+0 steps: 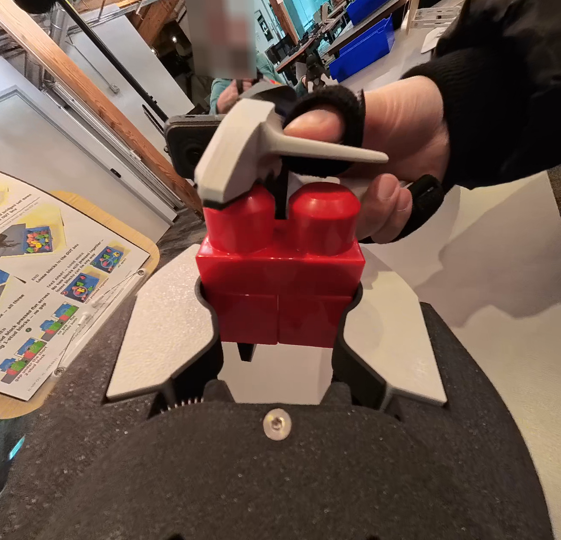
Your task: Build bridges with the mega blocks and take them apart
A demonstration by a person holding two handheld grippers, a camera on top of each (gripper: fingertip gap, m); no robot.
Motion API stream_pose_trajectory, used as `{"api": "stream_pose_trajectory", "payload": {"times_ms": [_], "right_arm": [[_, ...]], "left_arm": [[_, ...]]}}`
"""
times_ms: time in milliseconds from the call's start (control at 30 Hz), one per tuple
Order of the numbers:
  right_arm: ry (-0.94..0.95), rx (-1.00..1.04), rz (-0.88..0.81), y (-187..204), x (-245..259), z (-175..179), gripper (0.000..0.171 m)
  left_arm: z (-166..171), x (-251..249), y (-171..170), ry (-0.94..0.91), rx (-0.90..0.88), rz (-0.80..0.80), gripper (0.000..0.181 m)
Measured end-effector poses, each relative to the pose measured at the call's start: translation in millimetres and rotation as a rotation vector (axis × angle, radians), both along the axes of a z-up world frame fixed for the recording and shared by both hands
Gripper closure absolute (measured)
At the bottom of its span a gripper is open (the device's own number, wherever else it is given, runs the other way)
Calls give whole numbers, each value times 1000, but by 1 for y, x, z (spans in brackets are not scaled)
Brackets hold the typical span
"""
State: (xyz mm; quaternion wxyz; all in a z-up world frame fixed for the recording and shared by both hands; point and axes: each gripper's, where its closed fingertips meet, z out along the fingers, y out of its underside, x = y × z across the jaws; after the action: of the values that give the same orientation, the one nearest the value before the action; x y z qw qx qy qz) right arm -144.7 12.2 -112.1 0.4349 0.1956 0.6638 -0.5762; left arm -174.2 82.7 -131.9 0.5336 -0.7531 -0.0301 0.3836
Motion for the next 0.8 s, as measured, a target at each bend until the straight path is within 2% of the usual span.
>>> {"api": "stream_pose_trajectory", "payload": {"times_ms": [100, 167, 200, 333, 433, 467, 533, 600, 667, 800], "right_arm": [[-52, -59, -6, -1, -4, 3, 66], [-38, -20, -31, 2, -12, -6, 50], [13, 15, -85, 7, -20, -11, 48], [385, 147, -344, 31, -48, -18, 66], [574, 377, -400, 39, -53, -28, 88], [591, 461, -412, 41, -56, -34, 87], [566, 523, -385, 40, -56, -39, 106], [513, 517, -328, 34, -48, -39, 114], [506, 576, -308, 33, -47, -47, 131], [573, 589, -337, 37, -51, -47, 135]], "left_arm": [[1, -4, -1, -8, 8, 22, 91], [0, -13, -7, -27, 27, 89, 90], [0, -20, -13, -43, 40, 140, 91], [-20, -43, -32, -195, 37, 317, 91], [-37, -54, -36, -264, -24, 386, 91], [-40, -56, -35, -281, -36, 391, 91], [-42, -58, -32, -303, -44, 407, 91], [-42, -59, -27, -292, -62, 412, 91], [-43, -59, -23, -277, -90, 424, 91], [-41, -58, -18, -282, -85, 433, 90]]}}
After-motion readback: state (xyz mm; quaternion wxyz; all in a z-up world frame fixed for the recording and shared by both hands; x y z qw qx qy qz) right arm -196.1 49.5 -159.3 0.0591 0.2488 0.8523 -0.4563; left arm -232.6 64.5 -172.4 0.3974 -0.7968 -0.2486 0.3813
